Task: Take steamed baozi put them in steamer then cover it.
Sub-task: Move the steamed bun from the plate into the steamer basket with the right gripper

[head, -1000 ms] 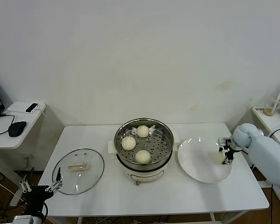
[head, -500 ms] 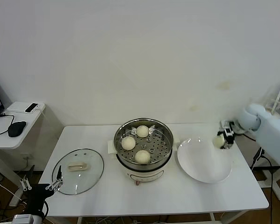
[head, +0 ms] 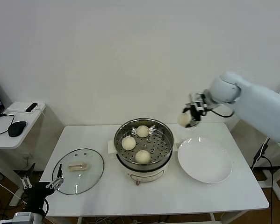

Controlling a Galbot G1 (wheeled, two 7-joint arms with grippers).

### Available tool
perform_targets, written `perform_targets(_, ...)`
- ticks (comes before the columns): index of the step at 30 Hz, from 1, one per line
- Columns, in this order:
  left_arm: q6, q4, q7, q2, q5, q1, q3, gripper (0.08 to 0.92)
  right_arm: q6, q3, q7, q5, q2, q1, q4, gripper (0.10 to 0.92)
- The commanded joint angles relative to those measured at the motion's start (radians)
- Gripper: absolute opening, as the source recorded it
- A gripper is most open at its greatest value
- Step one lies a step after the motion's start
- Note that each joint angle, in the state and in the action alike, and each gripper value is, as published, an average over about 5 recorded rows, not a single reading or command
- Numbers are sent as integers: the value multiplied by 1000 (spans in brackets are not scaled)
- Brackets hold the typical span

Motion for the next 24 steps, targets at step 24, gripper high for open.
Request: perform_targets(24,1,4,1,-17,-3,-25,-4,823,-216,-158,122,116,317,-104,-151,687)
